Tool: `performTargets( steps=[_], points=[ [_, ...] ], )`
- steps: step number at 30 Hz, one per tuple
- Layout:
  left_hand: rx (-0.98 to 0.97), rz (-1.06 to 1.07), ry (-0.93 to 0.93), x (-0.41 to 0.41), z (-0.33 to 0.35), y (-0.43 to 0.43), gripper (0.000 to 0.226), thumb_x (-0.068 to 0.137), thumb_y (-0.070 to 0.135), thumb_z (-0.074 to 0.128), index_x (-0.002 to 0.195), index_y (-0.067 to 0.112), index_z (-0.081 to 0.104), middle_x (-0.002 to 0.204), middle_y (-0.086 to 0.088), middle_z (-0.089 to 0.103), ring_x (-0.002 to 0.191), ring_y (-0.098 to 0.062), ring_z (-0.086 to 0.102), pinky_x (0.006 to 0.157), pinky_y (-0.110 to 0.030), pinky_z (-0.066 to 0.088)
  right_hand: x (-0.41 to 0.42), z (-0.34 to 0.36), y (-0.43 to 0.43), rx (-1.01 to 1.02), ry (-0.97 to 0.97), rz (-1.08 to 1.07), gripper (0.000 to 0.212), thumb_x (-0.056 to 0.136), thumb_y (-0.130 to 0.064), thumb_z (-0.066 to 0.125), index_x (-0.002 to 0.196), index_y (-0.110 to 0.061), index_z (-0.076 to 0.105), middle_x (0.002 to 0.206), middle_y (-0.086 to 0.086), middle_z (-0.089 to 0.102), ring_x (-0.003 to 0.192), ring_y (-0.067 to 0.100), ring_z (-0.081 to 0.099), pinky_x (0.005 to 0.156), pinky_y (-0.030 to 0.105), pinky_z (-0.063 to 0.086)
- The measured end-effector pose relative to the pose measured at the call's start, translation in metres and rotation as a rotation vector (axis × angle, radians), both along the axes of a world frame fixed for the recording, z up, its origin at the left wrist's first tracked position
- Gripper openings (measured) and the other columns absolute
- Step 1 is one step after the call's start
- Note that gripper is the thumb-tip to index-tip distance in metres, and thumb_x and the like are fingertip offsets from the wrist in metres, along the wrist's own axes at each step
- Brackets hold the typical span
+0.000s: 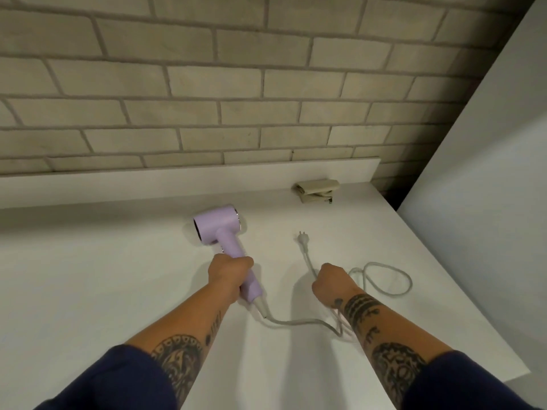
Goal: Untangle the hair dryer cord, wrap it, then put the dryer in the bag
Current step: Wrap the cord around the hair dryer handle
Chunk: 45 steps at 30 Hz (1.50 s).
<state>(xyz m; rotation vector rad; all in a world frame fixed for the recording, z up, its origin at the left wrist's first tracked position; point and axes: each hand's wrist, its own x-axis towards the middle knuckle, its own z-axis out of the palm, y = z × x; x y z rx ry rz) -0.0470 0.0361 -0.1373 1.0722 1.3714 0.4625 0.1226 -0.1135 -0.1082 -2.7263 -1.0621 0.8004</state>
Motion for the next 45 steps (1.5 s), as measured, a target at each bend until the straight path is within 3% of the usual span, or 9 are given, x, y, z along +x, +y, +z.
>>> performTargets(
  steps=[3, 9, 12, 15, 20, 25, 29, 37, 45],
  points=[
    [-0.092, -0.044, -0.171, 0.0, 0.0, 0.0, 0.049, 0.076, 0.018, 0.082, 0.113, -0.005, 0.06, 0.114, -0.022, 0.069, 0.103, -0.042, 0.068, 0.088, -0.053, 0.058, 0.007, -0.005, -0.007, 0.034, -0.042, -0.032, 0.01, 0.098, -0.02, 0.051, 0.101, -0.01, 0.049, 0.11, 0.01, 0.064, 0.084, 0.021, 0.057, 0.067, 0.025, 0.044],
    [-0.066, -0.12, -0.35, 0.002, 0.029, -0.007, 0.024, 0.098, 0.008, 0.064, 0.119, 0.001, 0.057, 0.113, -0.023, 0.069, 0.107, -0.042, 0.068, 0.093, -0.057, 0.056, -0.005, 0.013, -0.007, 0.188, -0.064, 0.057, 0.039, 0.099, -0.049, 0.048, 0.102, -0.011, 0.057, 0.107, 0.006, 0.064, 0.092, 0.022, 0.06, 0.081, 0.034, 0.05],
    [-0.008, -0.143, -0.451, 0.006, 0.059, -0.002, 0.023, 0.1, 0.009, 0.06, 0.123, 0.01, 0.055, 0.108, -0.018, 0.069, 0.101, -0.037, 0.071, 0.079, -0.052, 0.058, -0.03, 0.056, -0.015, 0.294, 0.421, 0.116, 0.054, 0.098, -0.063, 0.043, 0.105, -0.014, 0.064, 0.102, -0.003, 0.074, 0.096, 0.016, 0.067, 0.091, 0.032, 0.049],
    [0.048, -0.133, -0.575, 0.01, 0.093, 0.007, 0.027, 0.103, 0.011, 0.057, 0.129, 0.014, 0.053, 0.109, -0.012, 0.064, 0.095, -0.033, 0.068, 0.079, -0.054, 0.059, -0.048, 0.067, -0.026, 0.224, 0.71, 0.218, 0.036, 0.1, -0.051, 0.05, 0.108, -0.016, 0.06, 0.089, 0.002, 0.075, 0.081, 0.018, 0.071, 0.084, 0.029, 0.052],
    [0.066, -0.155, -0.717, 0.008, 0.121, 0.012, 0.021, 0.104, 0.013, 0.054, 0.124, 0.015, 0.057, 0.109, -0.007, 0.061, 0.081, -0.027, 0.061, 0.072, -0.045, 0.057, -0.038, 0.084, -0.029, 0.197, 0.687, 0.265, 0.025, 0.103, -0.032, 0.046, 0.094, -0.021, 0.066, 0.066, -0.006, 0.049, 0.052, 0.011, 0.052, 0.069, 0.033, 0.052],
    [0.06, -0.226, -0.684, 0.016, 0.12, -0.002, 0.018, 0.103, 0.013, 0.054, 0.12, 0.015, 0.06, 0.106, -0.007, 0.062, 0.071, -0.024, 0.059, 0.067, -0.04, 0.051, -0.006, 0.126, -0.024, 0.193, 0.407, 0.394, 0.03, 0.092, -0.05, 0.061, 0.084, -0.023, 0.071, 0.066, -0.008, 0.052, 0.061, 0.012, 0.053, 0.067, 0.032, 0.055],
    [0.035, -0.294, -0.666, 0.025, 0.113, -0.021, 0.025, 0.102, 0.013, 0.054, 0.127, 0.011, 0.058, 0.102, -0.008, 0.063, 0.07, -0.024, 0.061, 0.065, -0.04, 0.051, 0.018, 0.145, -0.018, 0.351, 0.185, 0.433, 0.021, 0.087, -0.043, 0.074, 0.086, -0.023, 0.069, 0.065, -0.018, 0.06, 0.061, -0.003, 0.054, 0.064, 0.016, 0.044],
    [0.053, -0.446, -0.615, 0.054, 0.114, -0.06, 0.034, 0.096, 0.016, 0.062, 0.13, 0.017, 0.064, 0.092, -0.008, 0.068, 0.072, -0.023, 0.059, 0.062, -0.033, 0.049, 0.044, 0.144, -0.013, 0.65, -0.049, 0.531, 0.021, 0.078, -0.042, 0.079, 0.087, -0.029, 0.065, 0.079, -0.013, 0.066, 0.077, 0.006, 0.06, 0.072, 0.03, 0.052],
    [-0.021, -0.381, -0.586, 0.079, 0.114, -0.084, 0.024, 0.103, 0.019, 0.052, 0.122, 0.01, 0.062, 0.093, -0.012, 0.065, 0.058, -0.026, 0.053, 0.051, -0.03, 0.044, 0.086, 0.141, -0.013, 0.762, 0.138, 0.339, 0.021, 0.079, -0.03, 0.082, 0.078, -0.029, 0.061, 0.072, -0.015, 0.063, 0.067, 0.0, 0.056, 0.069, 0.026, 0.049]
  ],
)
